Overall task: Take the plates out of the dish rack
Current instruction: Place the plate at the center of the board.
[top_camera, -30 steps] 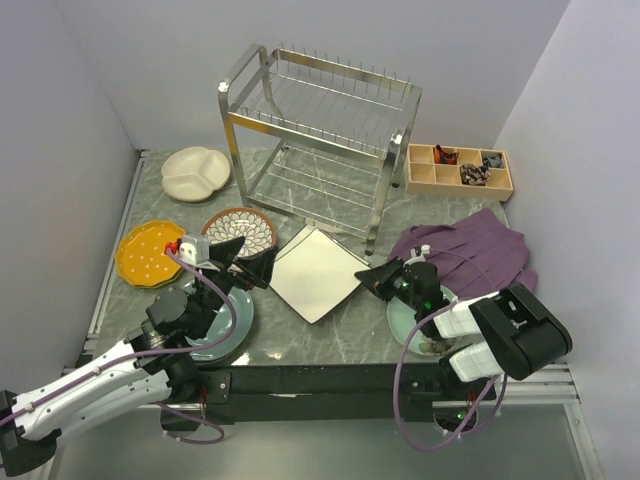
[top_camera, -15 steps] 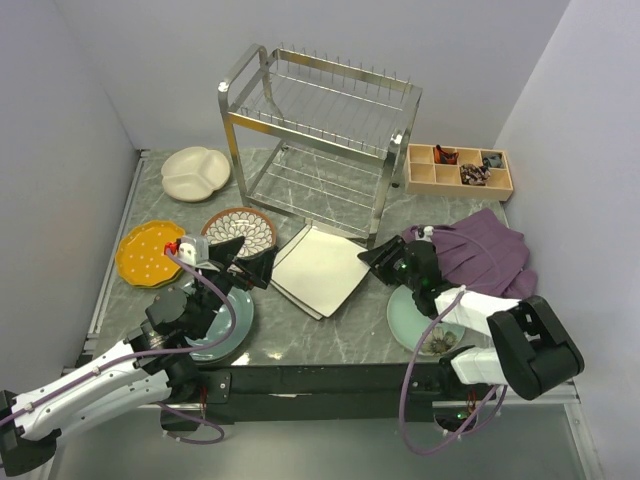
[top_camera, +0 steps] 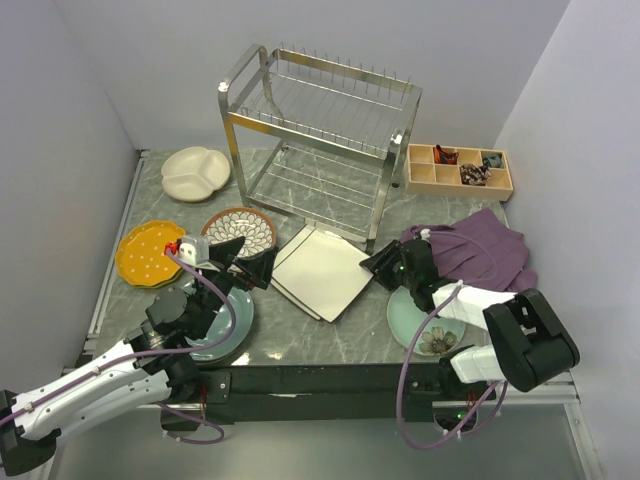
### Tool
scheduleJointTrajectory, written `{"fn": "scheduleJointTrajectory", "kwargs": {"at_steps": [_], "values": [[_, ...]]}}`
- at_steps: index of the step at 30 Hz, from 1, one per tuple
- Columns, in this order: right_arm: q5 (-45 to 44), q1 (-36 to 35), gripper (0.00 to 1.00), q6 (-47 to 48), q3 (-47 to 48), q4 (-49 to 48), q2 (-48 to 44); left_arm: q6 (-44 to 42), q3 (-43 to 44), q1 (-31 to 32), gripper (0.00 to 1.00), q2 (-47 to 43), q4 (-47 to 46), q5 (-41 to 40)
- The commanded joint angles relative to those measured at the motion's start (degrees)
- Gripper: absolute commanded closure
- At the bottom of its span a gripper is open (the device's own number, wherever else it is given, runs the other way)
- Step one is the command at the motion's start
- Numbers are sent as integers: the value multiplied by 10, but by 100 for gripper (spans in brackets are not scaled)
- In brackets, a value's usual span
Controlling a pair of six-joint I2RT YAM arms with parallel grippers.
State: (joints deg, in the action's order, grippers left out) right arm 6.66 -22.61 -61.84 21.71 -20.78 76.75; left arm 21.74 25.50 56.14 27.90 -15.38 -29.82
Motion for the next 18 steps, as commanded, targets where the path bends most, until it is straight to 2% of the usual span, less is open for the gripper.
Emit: {"fn": "scheduleJointTrajectory", "kwargs": {"at_steps": [1,4,12,18], "values": [[-10,2,43,21,38,9,-7,-6,-2,2,1,0,-19,3],[-29,2,40,29,50,53,-19,-6,-2,2,1,0,-19,5],[-53,2,44,16,52,121,-26,-6,0,2,1,3,-18,5],[-63,2,51,12,40,121,-55,-6,0,2,1,3,-17,5]]}}
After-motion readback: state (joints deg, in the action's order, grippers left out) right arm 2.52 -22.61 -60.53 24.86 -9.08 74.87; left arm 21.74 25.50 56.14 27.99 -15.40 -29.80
